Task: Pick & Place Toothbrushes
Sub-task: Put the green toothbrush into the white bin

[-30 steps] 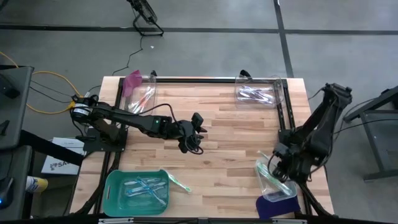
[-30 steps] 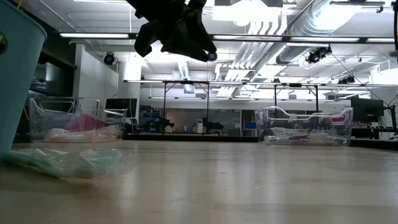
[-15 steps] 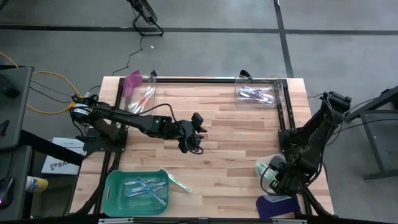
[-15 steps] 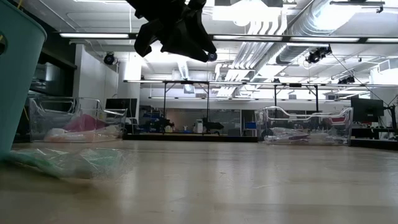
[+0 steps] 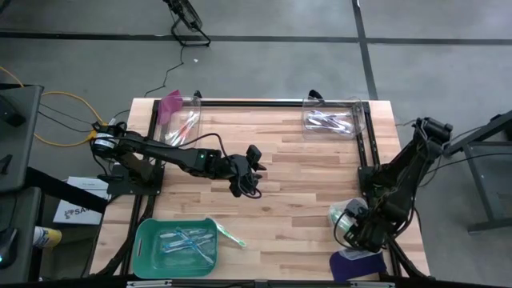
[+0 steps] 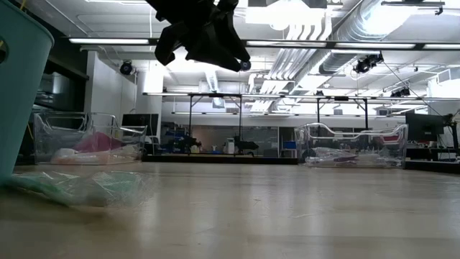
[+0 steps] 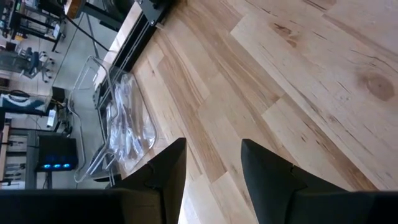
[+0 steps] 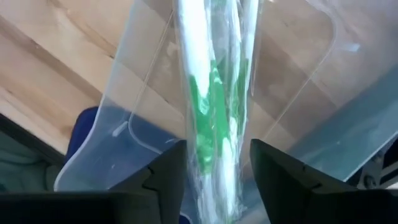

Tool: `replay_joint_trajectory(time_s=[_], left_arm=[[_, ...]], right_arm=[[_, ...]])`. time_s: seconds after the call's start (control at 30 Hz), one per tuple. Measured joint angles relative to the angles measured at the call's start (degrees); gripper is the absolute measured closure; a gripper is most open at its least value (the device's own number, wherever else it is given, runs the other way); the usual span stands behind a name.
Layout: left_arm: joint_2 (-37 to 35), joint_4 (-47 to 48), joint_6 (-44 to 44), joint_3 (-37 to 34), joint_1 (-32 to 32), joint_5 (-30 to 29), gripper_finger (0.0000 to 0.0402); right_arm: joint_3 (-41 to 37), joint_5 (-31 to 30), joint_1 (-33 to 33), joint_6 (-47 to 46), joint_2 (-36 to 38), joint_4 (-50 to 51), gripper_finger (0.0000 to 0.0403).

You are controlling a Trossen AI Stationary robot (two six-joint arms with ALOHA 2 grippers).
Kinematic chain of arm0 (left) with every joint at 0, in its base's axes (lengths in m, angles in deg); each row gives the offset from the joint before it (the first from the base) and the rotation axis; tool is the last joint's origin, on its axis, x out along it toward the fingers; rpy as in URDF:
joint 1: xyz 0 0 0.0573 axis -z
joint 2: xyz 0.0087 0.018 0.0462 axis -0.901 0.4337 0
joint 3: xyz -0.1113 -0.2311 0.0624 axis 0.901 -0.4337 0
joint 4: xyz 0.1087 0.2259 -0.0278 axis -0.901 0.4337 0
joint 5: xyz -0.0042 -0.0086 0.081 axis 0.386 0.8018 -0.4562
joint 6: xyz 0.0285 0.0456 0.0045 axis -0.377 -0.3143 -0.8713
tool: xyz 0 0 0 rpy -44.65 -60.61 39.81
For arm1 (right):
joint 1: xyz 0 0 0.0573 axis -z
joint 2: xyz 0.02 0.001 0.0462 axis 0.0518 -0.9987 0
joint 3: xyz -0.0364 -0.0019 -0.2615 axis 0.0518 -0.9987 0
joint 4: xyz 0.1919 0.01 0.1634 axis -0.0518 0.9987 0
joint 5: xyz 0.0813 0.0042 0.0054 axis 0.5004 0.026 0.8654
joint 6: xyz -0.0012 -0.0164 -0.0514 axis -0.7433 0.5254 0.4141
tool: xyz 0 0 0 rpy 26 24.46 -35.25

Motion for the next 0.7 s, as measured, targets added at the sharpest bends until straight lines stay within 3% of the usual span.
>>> replay_joint_trajectory(time_s=[0.13,0.37,0.53,0.7], left_arm=[[0.0,0.0,0.0,0.0,0.0,0.0,0.0254],[0.0,0.0,0.5,0.0,0.0,0.0,0.0254],[0.0,0.0,0.5,0.0,0.0,0.0,0.0254],[0.0,0.1,0.5,0.0,0.0,0.0,0.0254]], right_arm=[[0.0,0.4,0.0,-0.1,0.9,-0.7,0.0226],[0.0,0.4,0.0,-0.1,2.5,-1.0,0.0247],[0.0,0.5,-0.4,-0.2,2.5,-3.0,0.0285],[0.0,0.6,-2.2,-2.3,2.5,-4.4,0.0347]])
